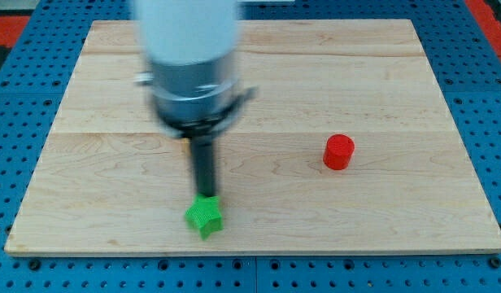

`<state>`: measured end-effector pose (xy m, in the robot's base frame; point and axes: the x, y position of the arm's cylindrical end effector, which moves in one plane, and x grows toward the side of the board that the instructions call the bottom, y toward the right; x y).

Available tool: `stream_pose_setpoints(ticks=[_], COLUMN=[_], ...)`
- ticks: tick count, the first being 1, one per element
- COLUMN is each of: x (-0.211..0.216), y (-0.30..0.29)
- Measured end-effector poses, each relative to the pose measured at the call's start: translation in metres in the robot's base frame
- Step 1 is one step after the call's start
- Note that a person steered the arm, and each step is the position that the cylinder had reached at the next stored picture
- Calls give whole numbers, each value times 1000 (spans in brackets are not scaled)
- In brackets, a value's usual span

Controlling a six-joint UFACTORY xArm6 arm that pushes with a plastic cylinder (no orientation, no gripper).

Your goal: Keep red star on top right to yellow hexagon

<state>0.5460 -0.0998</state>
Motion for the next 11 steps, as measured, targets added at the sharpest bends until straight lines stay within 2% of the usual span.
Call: stream_pose_setpoints(ticks=[1,2,3,4,5,6,7,8,9,11], x=[-23,-73,-137,-151,-116,-121,-160,-185,-156,-145], y=[-111,-135,-101,-8,32,10,-3,44,80,5])
